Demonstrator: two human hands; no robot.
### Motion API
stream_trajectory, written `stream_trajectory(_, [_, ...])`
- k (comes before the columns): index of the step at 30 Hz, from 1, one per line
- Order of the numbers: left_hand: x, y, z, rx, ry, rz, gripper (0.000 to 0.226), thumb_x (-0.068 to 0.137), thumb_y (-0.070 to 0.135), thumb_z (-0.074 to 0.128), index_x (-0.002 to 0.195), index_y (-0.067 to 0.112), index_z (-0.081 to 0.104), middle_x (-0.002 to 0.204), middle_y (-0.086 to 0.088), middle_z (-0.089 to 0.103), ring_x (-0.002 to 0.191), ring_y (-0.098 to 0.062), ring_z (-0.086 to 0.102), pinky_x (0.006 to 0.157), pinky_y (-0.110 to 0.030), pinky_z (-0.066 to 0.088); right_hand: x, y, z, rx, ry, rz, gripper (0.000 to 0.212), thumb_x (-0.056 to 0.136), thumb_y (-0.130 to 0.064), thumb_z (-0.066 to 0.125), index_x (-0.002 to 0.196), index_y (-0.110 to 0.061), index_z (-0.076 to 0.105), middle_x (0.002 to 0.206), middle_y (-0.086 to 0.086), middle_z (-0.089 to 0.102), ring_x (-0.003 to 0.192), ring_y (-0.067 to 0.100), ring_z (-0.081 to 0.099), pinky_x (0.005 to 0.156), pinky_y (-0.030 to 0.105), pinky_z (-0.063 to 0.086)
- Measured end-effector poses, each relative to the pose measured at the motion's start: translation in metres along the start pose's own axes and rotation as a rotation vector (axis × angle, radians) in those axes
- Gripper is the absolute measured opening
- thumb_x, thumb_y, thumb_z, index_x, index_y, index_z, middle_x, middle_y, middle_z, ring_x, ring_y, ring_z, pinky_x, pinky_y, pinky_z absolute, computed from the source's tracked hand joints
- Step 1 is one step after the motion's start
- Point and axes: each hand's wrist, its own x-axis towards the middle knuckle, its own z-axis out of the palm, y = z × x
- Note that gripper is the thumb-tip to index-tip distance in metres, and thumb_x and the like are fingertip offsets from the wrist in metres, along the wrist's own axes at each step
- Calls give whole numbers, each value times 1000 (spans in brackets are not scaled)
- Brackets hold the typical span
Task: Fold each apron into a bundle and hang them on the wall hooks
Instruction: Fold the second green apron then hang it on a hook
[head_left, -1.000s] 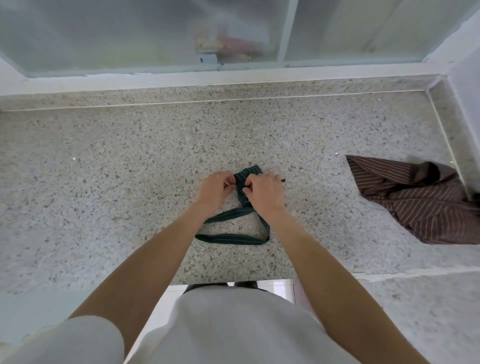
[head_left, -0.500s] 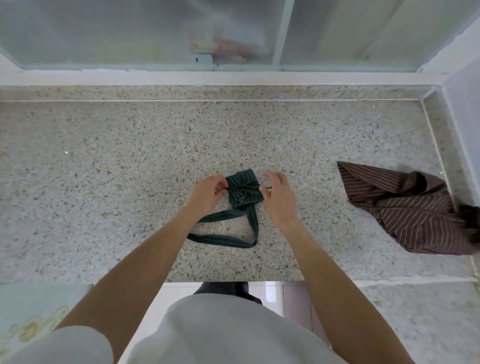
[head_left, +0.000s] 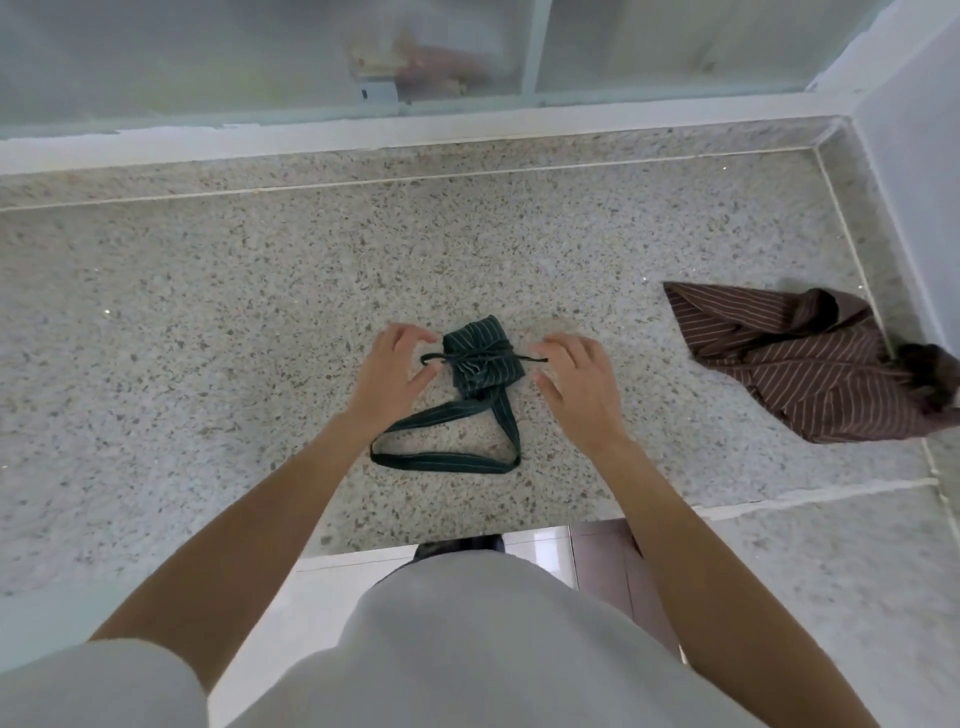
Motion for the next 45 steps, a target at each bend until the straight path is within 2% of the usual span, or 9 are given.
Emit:
stream_trajectory(8, [-53,10,27,132,-599,347,33,88,38,60,115,19,59,114,2,56,104,-16,49,86,-31,43,-82,-15,44,-121,-443,-287,35,65,-16,68,100,-18,65,112,3,62,117,28,48,101,40,33])
stream_trajectory(14, [-61,10,40,429,-564,368,43,92,28,51,134,20,44,131,-4,50,114,-23,47,83,-31,42,-93,-19,20,31,-215,130,23,81,-9,47,101,-15,57,88,-2,62,87,21,44,79,31,32])
stream_trajectory(19, [-41,46,24,126,-494,302,20,88,25,56,106,18,49,74,3,57,65,-17,56,51,-26,36,-94,-14,-36,130,-97,280,32,77,-14,61,108,-16,56,92,-6,54,83,16,39,76,29,30])
stream_trajectory(24, [-13,128,-1,-21,-366,520,16,91,26,58,104,19,51,74,7,57,55,-13,54,50,-30,45,-119,-17,-94,78,110,417,11,81,-11,66,90,-12,59,65,-14,42,75,15,39,67,31,31])
stream_trajectory(27, [-5,191,-9,-213,-491,589,3,87,18,64,88,16,63,84,8,61,68,-17,61,65,-35,51,-140,-18,-143,187,253,493,8,88,-15,61,81,-14,58,68,-4,48,77,13,37,63,20,28])
stream_trajectory(30, [-11,255,-10,-336,-635,660,21,86,15,64,66,18,66,86,0,62,70,-9,58,66,-23,44,-168,-19,-189,277,316,527,5,89,-20,61,85,-17,62,77,1,57,82,15,48,71,17,34])
stream_trajectory(34, [-33,342,1,-315,-770,797,21,91,19,58,73,12,67,65,7,61,57,-10,53,60,-32,43,-208,-25,-245,363,424,503,26,85,-10,63,84,-32,49,72,-12,53,71,7,54,79,25,46])
stream_trajectory(39, [-78,442,18,-422,-793,883,8,88,20,62,84,15,57,65,-2,55,44,-2,44,48,-19,38,-269,-15,-319,483,652,552,26,83,-6,63,100,-20,50,68,-2,48,65,13,45,64,27,36])
stream_trajectory(45, [-123,537,31,-678,-1004,877,30,91,20,52,63,24,62,48,9,43,48,-7,38,50,-16,34,-342,1,-396,193,575,578,15,86,-23,66,94,-16,55,76,1,57,62,10,48,62,24,39])
